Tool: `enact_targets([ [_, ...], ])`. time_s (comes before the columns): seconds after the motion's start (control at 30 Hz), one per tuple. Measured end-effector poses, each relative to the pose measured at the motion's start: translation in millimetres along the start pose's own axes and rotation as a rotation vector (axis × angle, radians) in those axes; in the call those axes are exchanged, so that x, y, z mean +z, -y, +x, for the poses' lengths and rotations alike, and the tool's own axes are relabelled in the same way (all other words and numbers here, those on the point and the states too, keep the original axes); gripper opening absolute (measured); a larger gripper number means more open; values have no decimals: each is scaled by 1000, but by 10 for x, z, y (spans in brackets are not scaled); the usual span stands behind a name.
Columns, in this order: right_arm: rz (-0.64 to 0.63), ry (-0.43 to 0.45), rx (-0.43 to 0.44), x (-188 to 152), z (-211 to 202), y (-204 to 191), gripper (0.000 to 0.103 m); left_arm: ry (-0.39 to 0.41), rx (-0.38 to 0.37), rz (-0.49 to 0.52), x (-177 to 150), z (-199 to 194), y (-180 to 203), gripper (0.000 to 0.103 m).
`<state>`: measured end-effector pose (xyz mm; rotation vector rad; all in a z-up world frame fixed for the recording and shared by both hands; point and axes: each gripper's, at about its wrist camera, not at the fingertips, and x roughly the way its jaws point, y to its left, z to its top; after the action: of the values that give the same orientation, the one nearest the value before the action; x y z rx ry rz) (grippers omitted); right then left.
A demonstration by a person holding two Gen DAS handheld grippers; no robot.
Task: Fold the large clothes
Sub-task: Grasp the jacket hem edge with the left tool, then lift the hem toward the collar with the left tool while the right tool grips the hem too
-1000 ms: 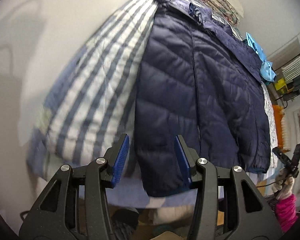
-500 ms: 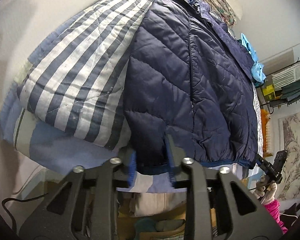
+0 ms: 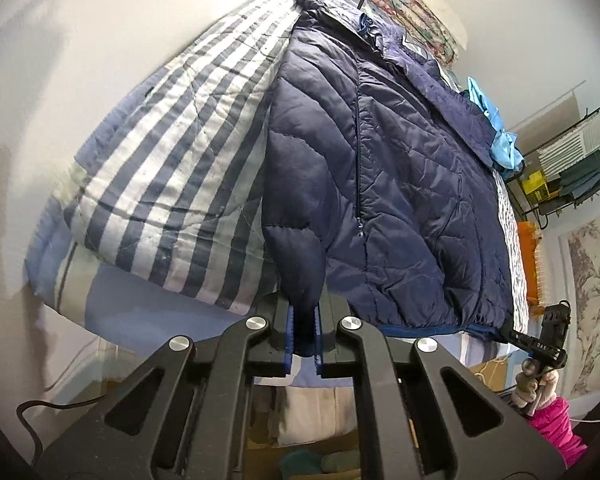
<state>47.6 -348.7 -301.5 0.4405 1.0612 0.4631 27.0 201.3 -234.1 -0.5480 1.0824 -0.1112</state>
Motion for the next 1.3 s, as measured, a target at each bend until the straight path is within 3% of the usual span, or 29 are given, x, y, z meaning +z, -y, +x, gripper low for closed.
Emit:
enact_targets([
  [0.03,3,9,17,18,-37,-20,8,7,-1,2,14,-20,11,4],
  [0.1,-2,55,49,71,-185,-76,5,21,-9,5,34,-76,43,4],
  [0.4,-6,258,129,281,-830,-218,3,136,-69,40,214,-491,339,4],
  [0.5,20,256,102,295,-719,-145,3,152,-65,37,247,-482,365,4],
  [0.63,51,196,72,322,-485,-77,2,91,-50,4,319,-255,303,4],
  [0.73,42,224,89,400,-550,-116,2,107,-61,-1,421,-251,341,4],
  [0.97,-11,299,67,847,-770,-275,2,178,-58,67,960,-286,647,4],
  [1.3,-41,340,-31,1657,-794,-404,2,225,-65,100,1857,-8,967,4],
])
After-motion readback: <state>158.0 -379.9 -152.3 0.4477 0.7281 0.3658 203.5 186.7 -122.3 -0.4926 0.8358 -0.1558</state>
